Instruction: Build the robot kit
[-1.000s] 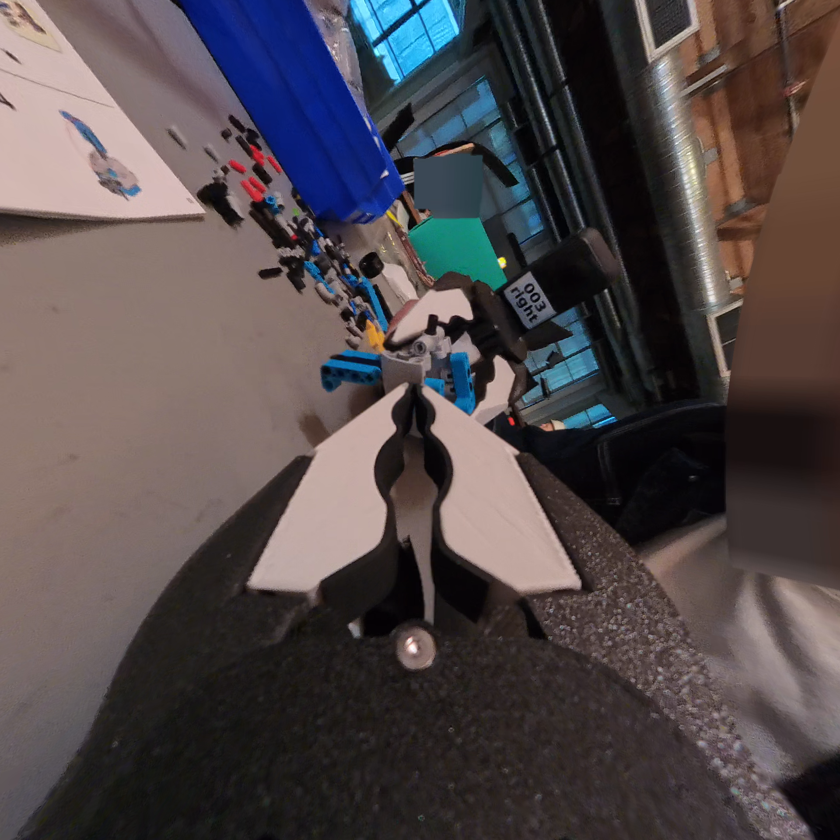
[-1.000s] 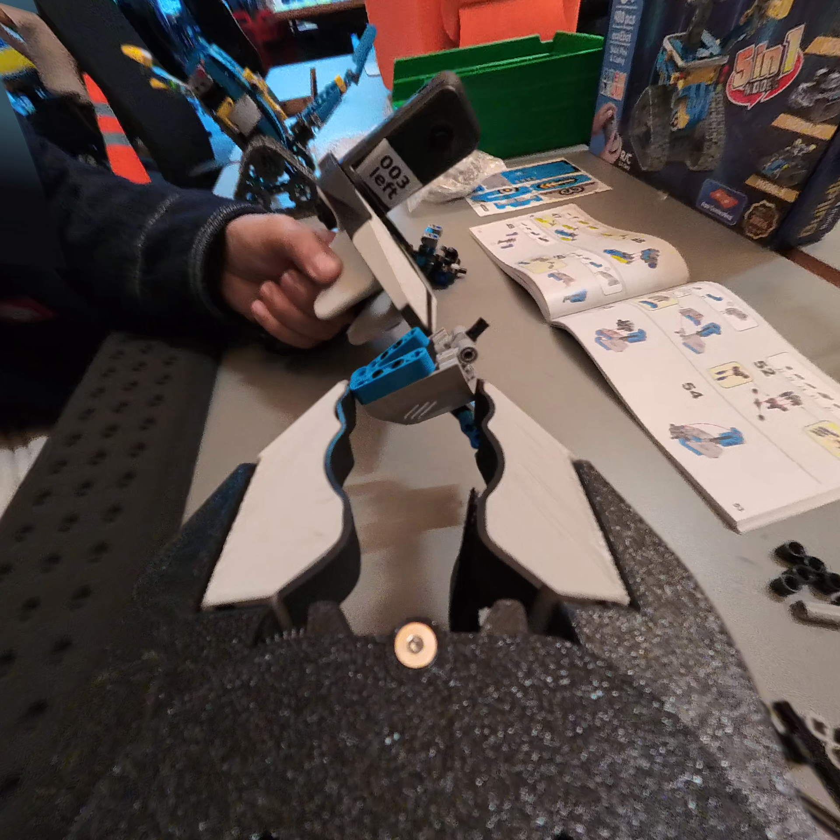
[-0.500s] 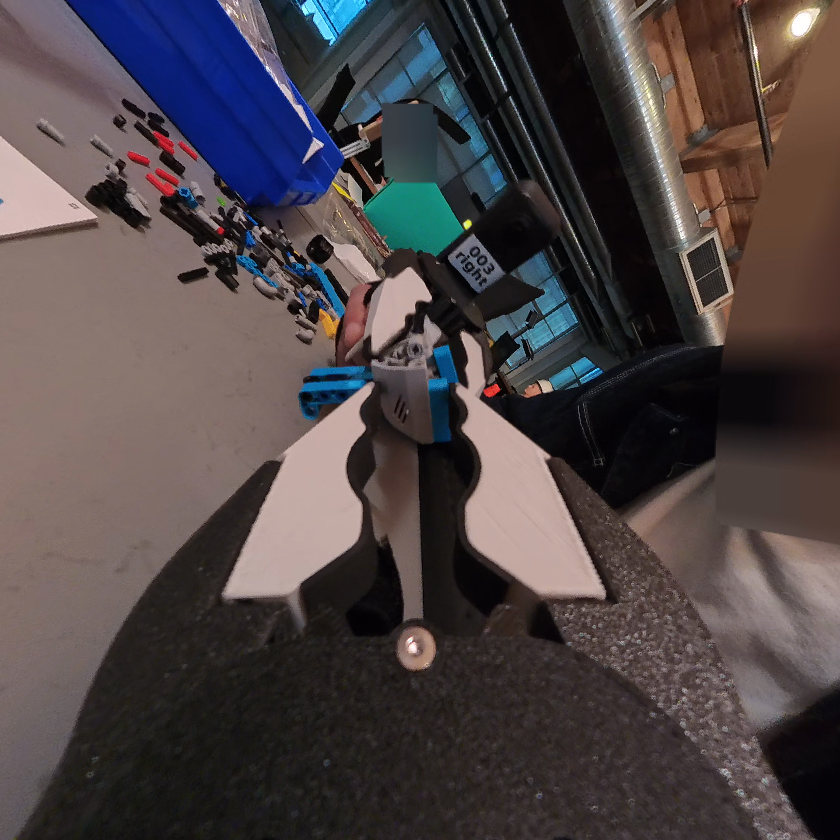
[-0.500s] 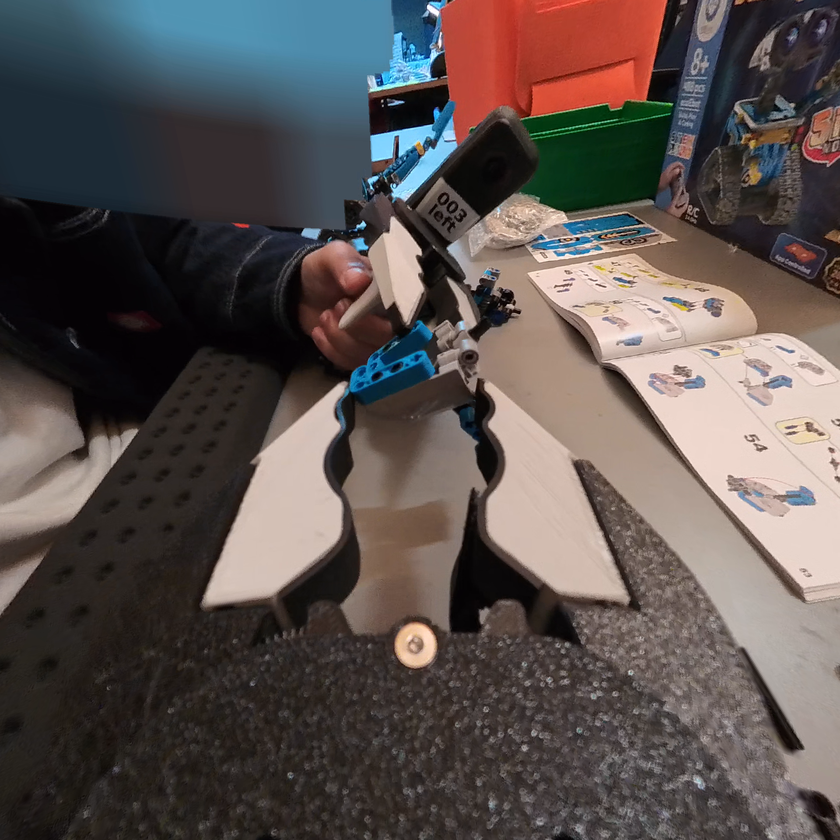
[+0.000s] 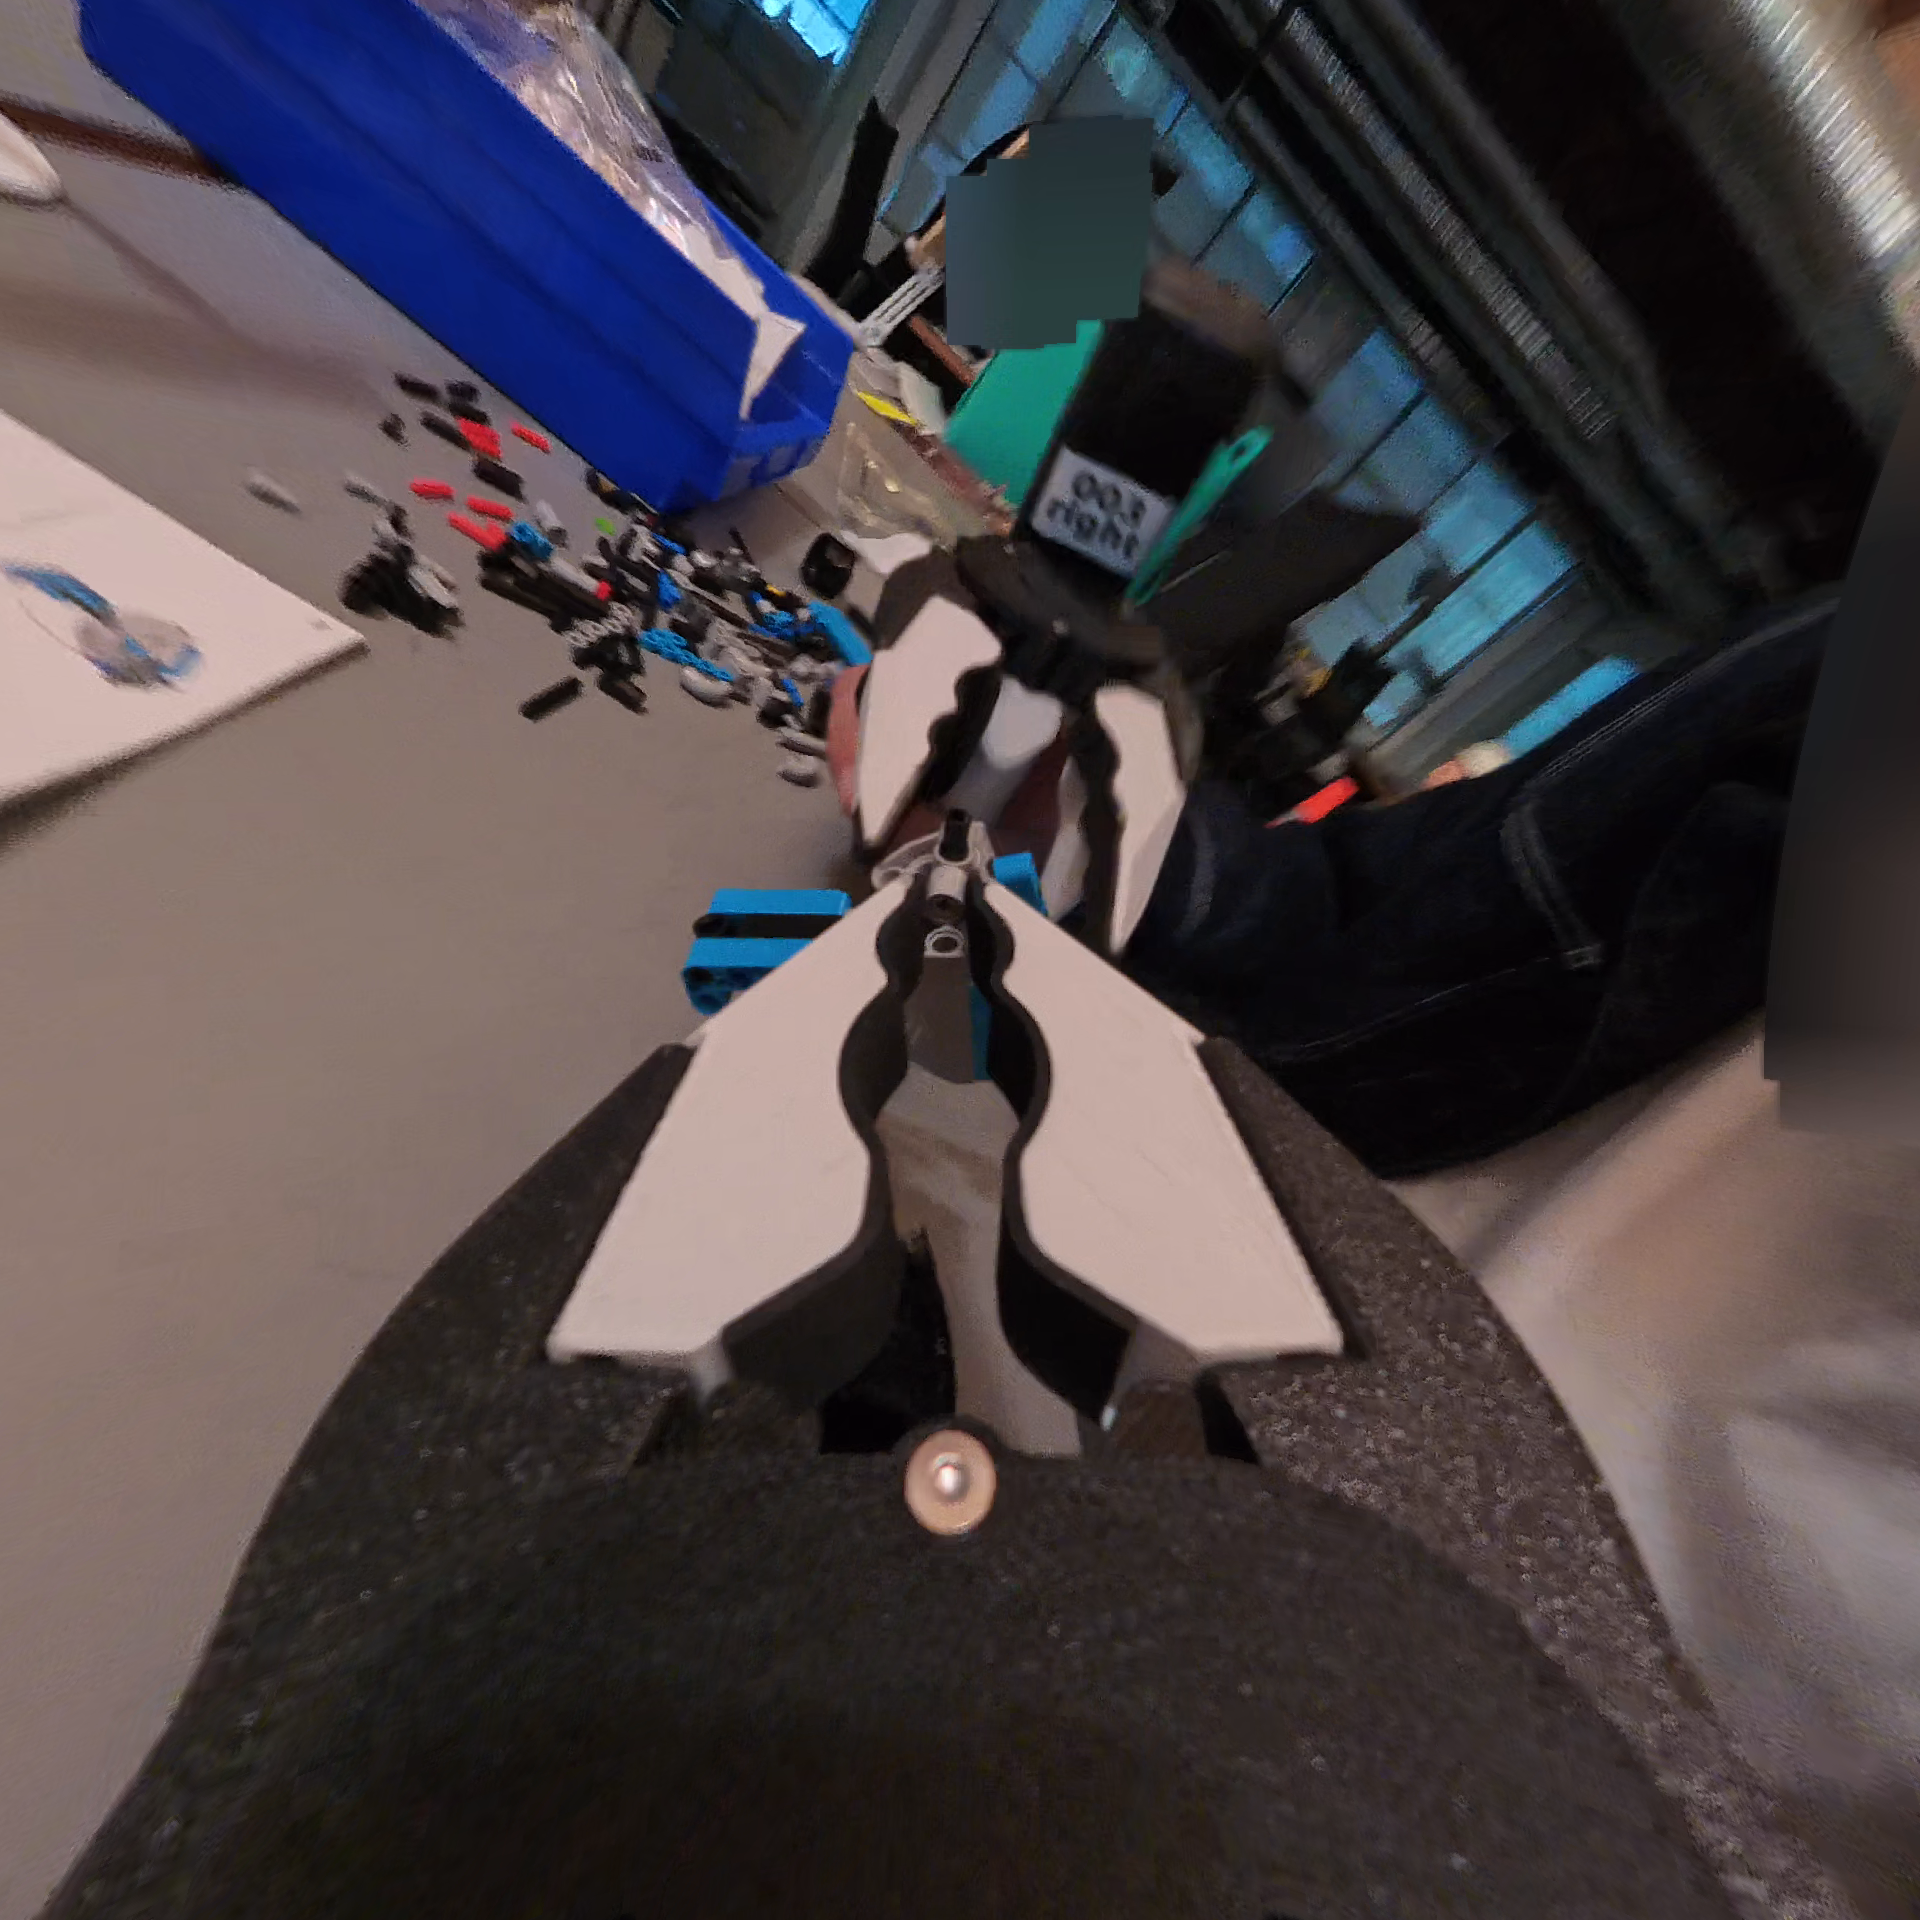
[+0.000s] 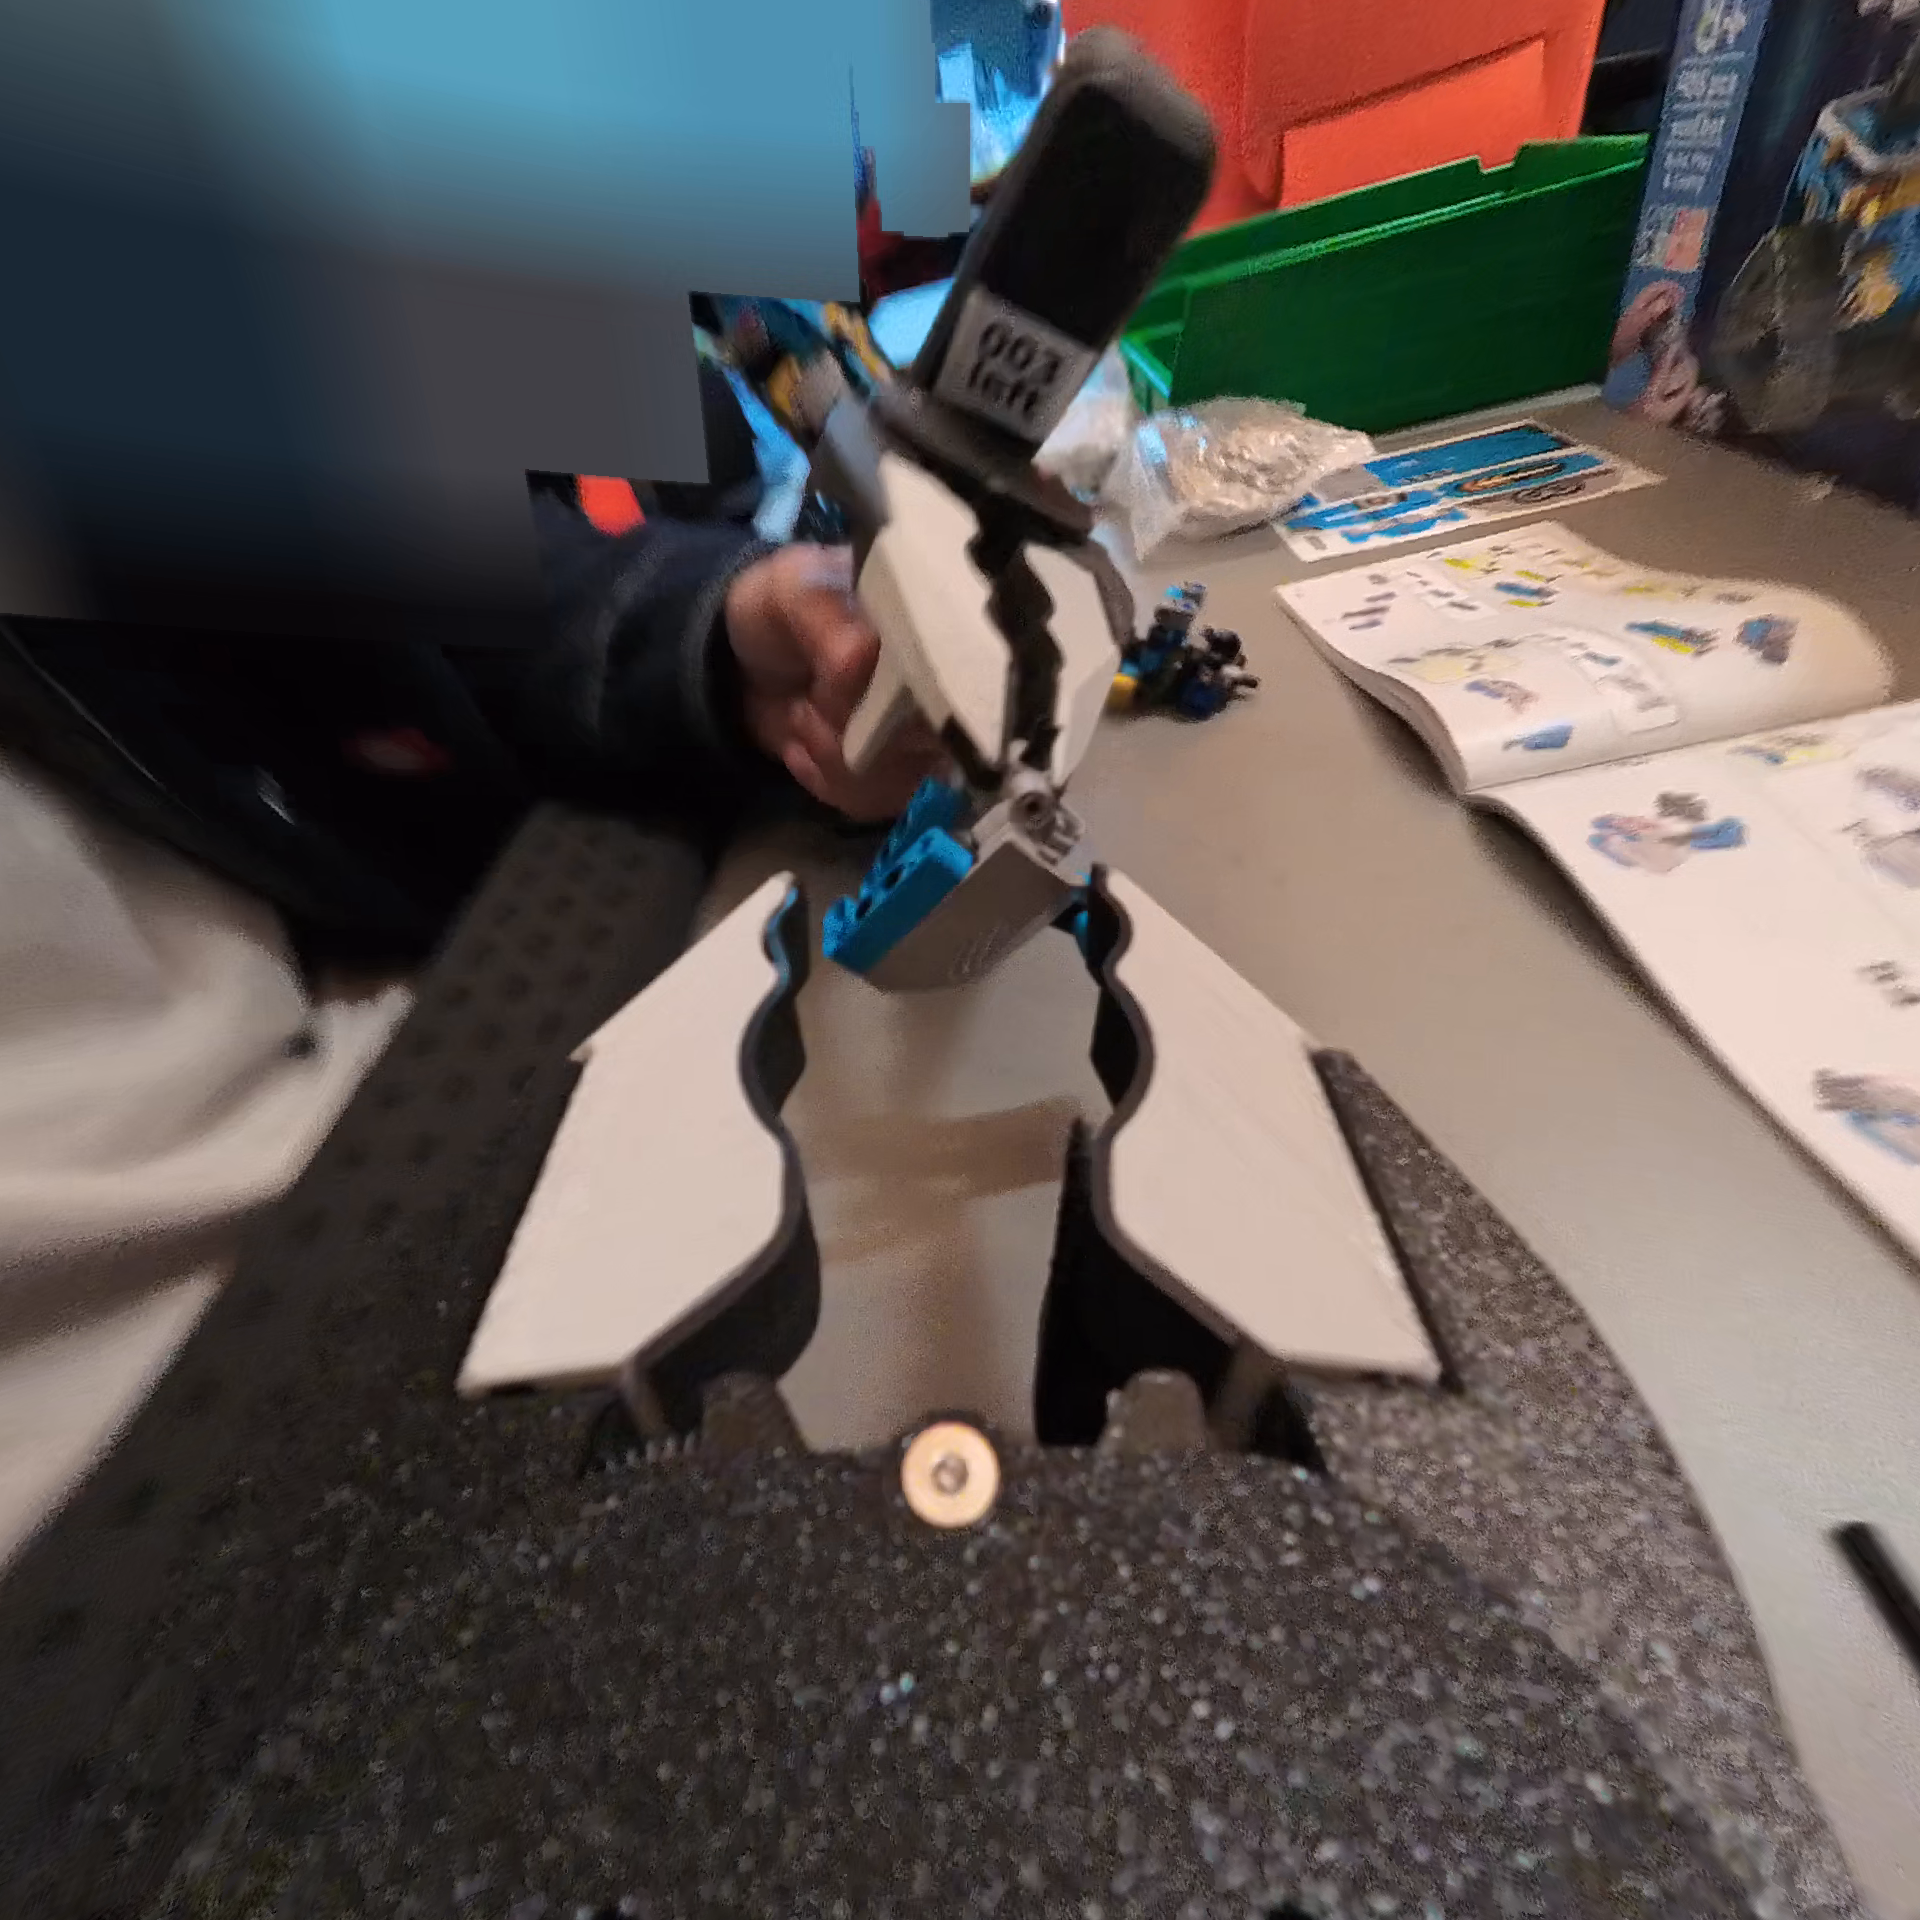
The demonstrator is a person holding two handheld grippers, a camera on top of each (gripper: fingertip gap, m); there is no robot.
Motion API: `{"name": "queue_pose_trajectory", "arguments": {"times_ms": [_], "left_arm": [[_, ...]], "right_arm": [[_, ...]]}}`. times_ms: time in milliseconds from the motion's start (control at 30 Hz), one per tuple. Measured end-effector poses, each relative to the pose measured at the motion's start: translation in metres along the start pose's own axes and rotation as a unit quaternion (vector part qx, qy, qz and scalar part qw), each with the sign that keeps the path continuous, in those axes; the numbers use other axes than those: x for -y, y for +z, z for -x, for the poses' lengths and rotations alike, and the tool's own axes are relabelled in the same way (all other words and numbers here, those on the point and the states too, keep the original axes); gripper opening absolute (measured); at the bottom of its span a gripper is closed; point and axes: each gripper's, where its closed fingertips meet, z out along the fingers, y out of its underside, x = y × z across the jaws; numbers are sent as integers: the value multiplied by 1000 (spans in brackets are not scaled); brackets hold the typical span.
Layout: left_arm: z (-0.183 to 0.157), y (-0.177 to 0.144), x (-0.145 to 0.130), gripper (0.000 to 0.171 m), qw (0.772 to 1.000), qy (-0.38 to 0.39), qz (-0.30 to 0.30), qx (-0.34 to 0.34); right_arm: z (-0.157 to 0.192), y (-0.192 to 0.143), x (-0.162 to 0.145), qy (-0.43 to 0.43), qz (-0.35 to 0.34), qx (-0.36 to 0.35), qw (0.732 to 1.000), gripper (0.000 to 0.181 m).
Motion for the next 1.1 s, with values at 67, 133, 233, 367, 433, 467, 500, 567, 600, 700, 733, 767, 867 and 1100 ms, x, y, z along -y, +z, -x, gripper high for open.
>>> {"name": "queue_pose_trajectory", "arguments": {"times_ms": [67,133,233,367,433,467,500,567,600,700,733,767,867,1100], "left_arm": [[4,0,-2,7,996,76,14,50],[2,2,-3,7,988,134,21,75],[0,8,-12,6,981,171,46,83],[-3,14,-20,6,978,181,61,78],[-4,14,-20,6,980,174,59,75],[-5,14,-19,6,980,175,57,74],[-5,14,-20,6,981,173,58,71],[-6,14,-22,6,981,170,63,68],[-6,15,-23,6,981,171,64,68],[-5,15,-25,6,981,170,69,69],[-5,15,-25,6,980,174,70,70],[-5,16,-27,6,979,177,75,73],[-8,15,-26,6,980,175,71,61],[-3,15,-31,6,989,118,78,47]], "right_arm": [[-4,-9,12,80,-42,35,995,43],[-8,-10,13,118,-53,45,991,31],[-5,-4,7,93,-36,37,994,25],[-2,-1,2,58,-15,24,998,6],[-1,-2,1,51,-10,24,998,6],[-1,-2,1,42,-10,21,999,6],[0,-2,2,38,-10,20,999,6],[-1,-2,-1,45,-4,22,999,10],[1,-2,-1,46,-3,30,998,7],[2,-1,-4,41,6,30,999,6],[2,-2,-5,44,8,32,999,6],[2,-2,-6,46,13,33,998,6],[5,-2,-5,37,18,35,999,5],[3,0,-12,4,45,11,999,5]]}}
